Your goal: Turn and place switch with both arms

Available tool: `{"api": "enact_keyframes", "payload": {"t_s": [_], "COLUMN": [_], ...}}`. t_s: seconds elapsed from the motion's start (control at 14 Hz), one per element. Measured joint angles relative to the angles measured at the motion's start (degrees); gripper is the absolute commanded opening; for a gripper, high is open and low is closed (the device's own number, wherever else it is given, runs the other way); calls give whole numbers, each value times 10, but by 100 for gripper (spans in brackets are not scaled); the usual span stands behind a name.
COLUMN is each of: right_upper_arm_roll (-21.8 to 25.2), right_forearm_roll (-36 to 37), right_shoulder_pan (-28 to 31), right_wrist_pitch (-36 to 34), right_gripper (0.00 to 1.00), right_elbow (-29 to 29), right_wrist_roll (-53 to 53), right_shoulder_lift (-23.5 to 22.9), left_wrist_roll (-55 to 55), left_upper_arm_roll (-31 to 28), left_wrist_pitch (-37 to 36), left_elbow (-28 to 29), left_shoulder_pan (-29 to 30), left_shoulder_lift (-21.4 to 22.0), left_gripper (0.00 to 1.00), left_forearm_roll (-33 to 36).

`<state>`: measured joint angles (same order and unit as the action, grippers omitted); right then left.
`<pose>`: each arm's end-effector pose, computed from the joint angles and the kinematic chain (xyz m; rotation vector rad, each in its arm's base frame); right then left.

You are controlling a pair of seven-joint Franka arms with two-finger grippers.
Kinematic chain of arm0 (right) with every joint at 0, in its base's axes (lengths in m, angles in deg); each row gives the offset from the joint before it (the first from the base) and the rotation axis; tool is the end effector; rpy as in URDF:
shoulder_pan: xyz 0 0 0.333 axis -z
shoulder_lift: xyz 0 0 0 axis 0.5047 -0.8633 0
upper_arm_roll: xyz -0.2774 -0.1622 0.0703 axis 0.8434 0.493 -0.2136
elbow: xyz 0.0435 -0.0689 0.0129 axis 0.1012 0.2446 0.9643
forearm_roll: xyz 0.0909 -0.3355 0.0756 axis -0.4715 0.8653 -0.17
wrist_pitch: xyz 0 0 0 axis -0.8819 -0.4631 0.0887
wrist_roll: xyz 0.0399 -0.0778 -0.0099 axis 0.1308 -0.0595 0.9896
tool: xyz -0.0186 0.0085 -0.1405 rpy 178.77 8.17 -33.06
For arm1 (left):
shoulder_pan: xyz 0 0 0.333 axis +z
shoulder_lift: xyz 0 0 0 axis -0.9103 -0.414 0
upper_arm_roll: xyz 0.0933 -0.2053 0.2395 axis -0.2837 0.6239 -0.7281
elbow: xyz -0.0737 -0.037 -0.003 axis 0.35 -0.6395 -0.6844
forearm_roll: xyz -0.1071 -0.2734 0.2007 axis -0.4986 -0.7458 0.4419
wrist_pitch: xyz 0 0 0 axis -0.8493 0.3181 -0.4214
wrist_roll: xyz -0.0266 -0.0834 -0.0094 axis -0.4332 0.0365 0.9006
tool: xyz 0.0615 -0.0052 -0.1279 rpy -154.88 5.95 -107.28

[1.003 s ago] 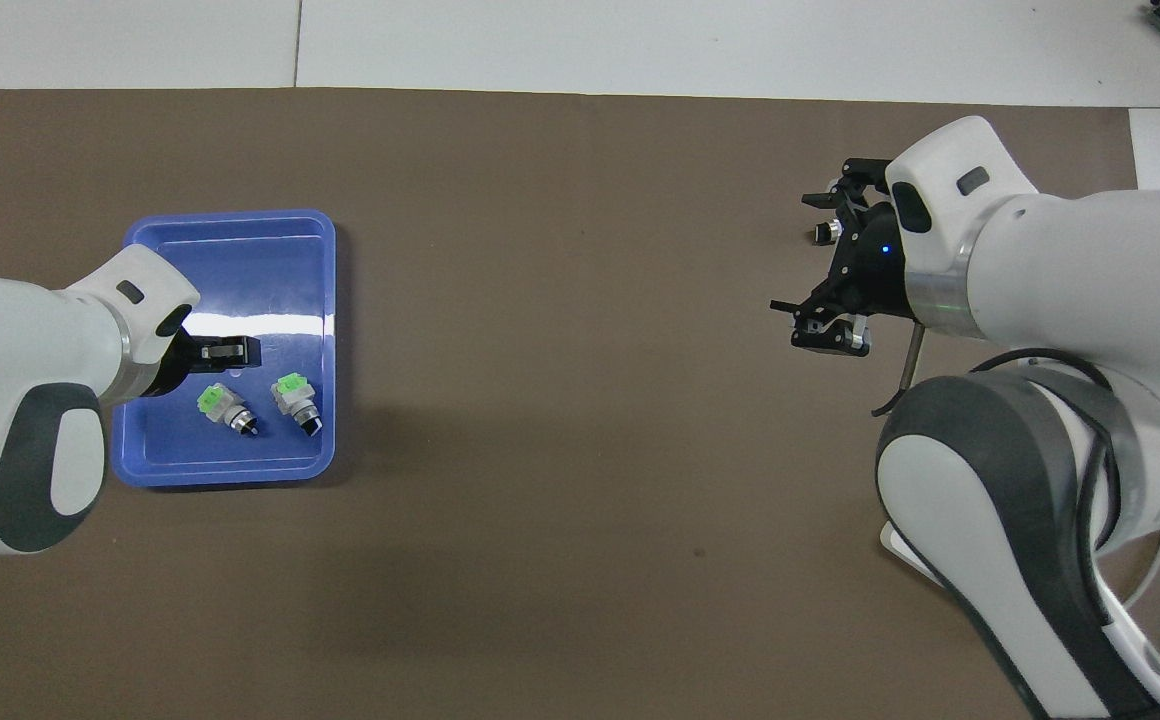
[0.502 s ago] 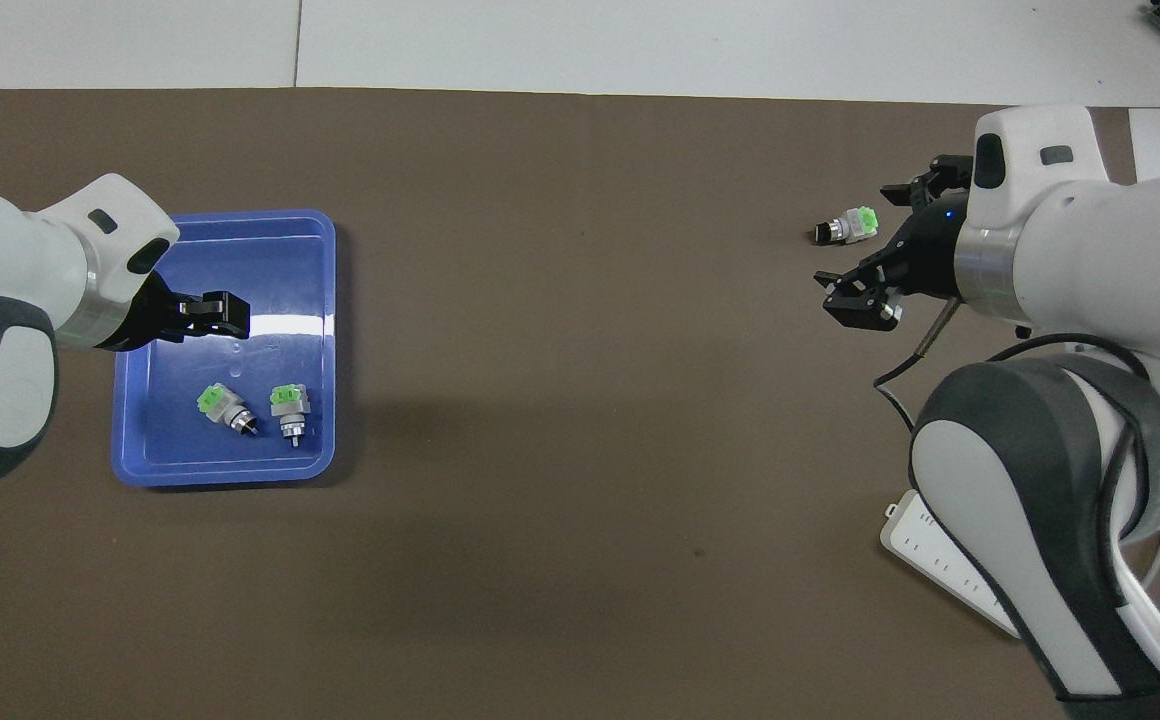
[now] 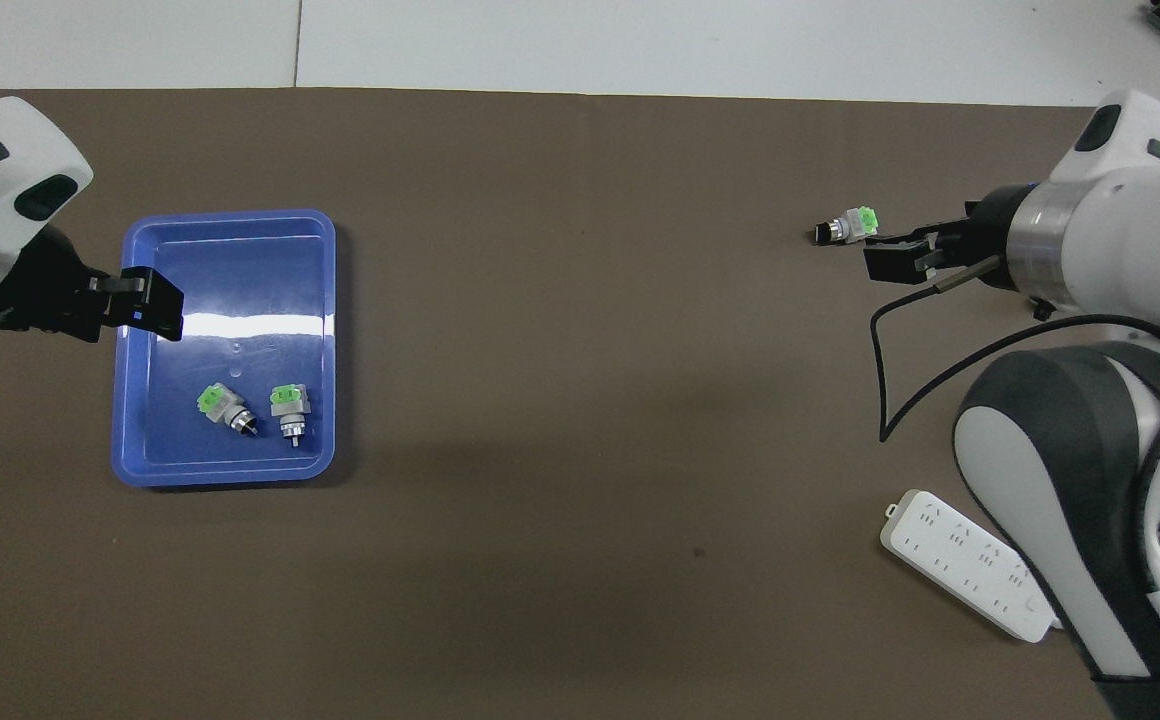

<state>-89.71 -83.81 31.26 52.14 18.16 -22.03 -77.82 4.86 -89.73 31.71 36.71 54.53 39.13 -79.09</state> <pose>0.5668 0.0799 0.5541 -3.0506 -0.4104 -0.5767 0.5226 -0.0800 0.5849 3.1278 -0.0805 -0.1352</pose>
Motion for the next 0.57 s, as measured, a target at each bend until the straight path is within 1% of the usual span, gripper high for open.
{"api": "enact_keyframes", "payload": {"t_s": [0.07,0.14,0.36,0.57], "right_upper_arm_roll": [5,10,41,53], "right_forearm_roll": [0,0,0,17], "right_shoulder_pan": [0,-2,-22,-24], "right_wrist_pitch": [-21,-40,-103,-173], "right_gripper": [100,100,100,100], "right_elbow": [-11,-20,-46,-72], "right_wrist_roll": [-35,-65,-126,-178], "right_shoulder_lift": [0,0,1,3], "left_wrist_roll": [-3,-13,-55,-61], "left_upper_arm_roll": [0,-1,-7,-9], "left_wrist_pitch": [-9,-10,1,11], "left_elbow": [-12,-18,-26,-26], "left_shoulder_pan": [0,0,1,1], "left_shoulder_lift": [-2,-3,-2,-3], "left_gripper": [82,83,83,83], "left_forearm_roll": [1,2,3,3]}}
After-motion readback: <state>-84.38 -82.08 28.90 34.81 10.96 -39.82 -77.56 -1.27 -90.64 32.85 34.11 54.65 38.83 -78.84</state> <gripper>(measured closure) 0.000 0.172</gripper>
